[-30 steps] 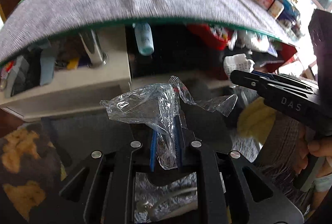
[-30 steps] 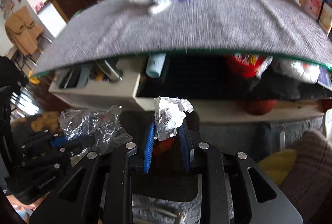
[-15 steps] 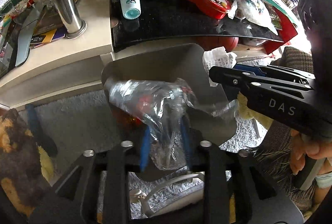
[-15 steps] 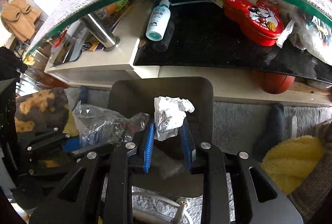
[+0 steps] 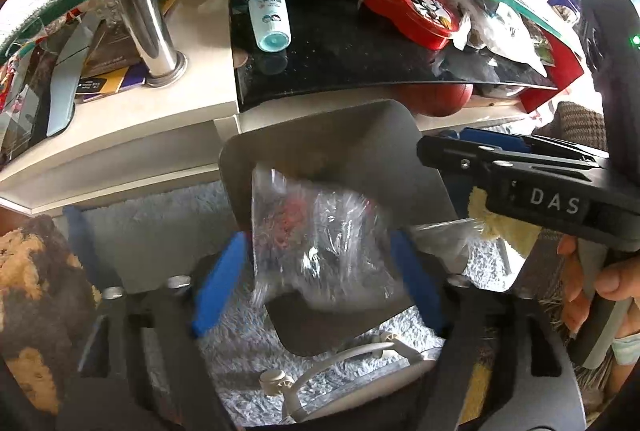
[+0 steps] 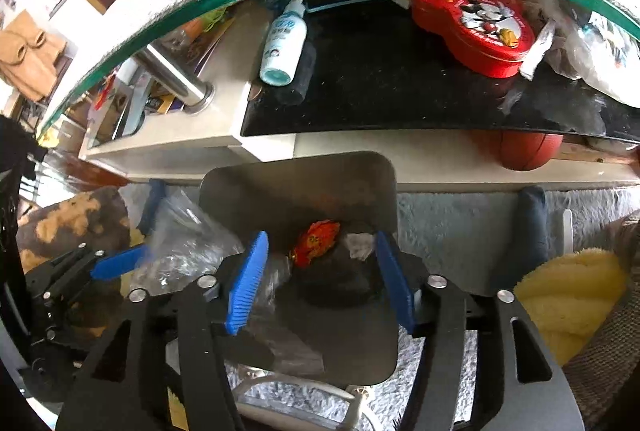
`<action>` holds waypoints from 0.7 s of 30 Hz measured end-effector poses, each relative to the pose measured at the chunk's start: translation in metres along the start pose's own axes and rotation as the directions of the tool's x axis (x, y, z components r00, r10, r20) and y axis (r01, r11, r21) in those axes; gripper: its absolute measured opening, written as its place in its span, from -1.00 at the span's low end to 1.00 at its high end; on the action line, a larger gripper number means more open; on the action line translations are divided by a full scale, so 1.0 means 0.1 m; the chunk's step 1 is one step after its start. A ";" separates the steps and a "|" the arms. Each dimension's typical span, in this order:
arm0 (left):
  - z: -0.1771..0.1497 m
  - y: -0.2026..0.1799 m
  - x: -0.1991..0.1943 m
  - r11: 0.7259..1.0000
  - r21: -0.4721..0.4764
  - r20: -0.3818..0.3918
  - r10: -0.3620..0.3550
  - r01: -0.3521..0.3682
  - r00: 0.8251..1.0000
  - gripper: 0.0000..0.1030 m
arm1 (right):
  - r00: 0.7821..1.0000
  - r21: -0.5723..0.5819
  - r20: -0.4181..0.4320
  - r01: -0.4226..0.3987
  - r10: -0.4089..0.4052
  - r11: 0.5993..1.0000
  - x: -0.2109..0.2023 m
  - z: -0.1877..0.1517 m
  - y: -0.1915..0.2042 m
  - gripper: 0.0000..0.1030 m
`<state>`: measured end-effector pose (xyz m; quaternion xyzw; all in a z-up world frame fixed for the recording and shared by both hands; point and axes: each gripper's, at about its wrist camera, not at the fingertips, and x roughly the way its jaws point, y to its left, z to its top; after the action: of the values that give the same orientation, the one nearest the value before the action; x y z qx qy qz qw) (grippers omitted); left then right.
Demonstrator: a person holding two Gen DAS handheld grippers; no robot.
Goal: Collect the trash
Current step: 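Lower both tools over the bin and release the bag and foil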
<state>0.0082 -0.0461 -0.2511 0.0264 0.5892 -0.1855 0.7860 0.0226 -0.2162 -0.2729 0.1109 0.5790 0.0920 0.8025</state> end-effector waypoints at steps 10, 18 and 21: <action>0.10 0.00 -0.19 1.000 -0.009 0.030 0.006 -0.005 1.000 0.76 | 0.999 0.011 0.035 -0.001 0.000 1.000 -0.17 0.14 -0.01 0.30; 0.39 -0.05 -0.64 1.000 -0.012 0.124 0.030 -0.028 0.992 0.81 | 0.981 0.012 0.189 0.045 -0.046 0.999 -0.77 0.54 -0.03 0.62; 0.56 -0.05 -0.80 0.999 -0.004 0.156 0.035 -0.035 0.987 0.81 | 0.971 0.004 0.236 0.039 -0.039 0.999 -0.97 0.76 -0.03 0.62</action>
<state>0.0385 -0.0448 -0.1585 0.0217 0.5255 -0.1731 0.8327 0.0647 -0.2509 -0.1626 0.1096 0.4813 0.0626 0.8674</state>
